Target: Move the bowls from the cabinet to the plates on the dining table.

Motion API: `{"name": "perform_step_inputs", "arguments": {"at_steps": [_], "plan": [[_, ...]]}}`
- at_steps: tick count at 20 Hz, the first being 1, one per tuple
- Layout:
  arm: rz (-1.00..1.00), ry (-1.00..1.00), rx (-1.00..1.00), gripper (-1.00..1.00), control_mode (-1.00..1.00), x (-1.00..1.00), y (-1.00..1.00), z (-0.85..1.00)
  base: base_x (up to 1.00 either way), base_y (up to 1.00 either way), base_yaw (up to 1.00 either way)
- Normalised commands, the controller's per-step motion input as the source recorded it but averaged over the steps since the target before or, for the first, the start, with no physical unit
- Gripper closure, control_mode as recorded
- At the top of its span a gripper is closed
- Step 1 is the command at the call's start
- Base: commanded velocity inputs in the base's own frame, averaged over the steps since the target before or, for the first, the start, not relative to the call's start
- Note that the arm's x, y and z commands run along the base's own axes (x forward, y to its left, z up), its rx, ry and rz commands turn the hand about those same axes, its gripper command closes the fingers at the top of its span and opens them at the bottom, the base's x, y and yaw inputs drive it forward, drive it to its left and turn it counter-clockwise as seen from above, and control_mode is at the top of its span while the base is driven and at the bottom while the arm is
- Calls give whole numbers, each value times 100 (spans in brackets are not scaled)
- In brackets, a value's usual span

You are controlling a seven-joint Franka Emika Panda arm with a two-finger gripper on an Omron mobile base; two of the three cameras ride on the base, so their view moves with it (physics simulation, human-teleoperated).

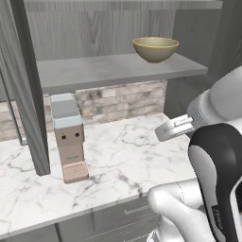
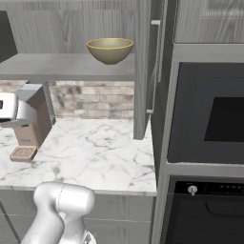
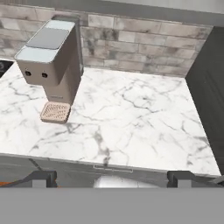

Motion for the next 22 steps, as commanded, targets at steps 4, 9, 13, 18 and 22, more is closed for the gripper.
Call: {"name": "perform_step_inputs", "arguments": {"at_steps": [4,9,13,18,22], "plan": [[4,0,-6,-100,-100,69,-4,0,0,0,0],[7,0,-12,-100,-100,82,0,1,0,0,0],[6,0,-11,-100,-100,64,0,29,0,0,0],[6,0,-8,-100,-100,3,0,63,0,0,0],[6,-2,-12,-100,-100,18,0,32,0,0,0]]}}
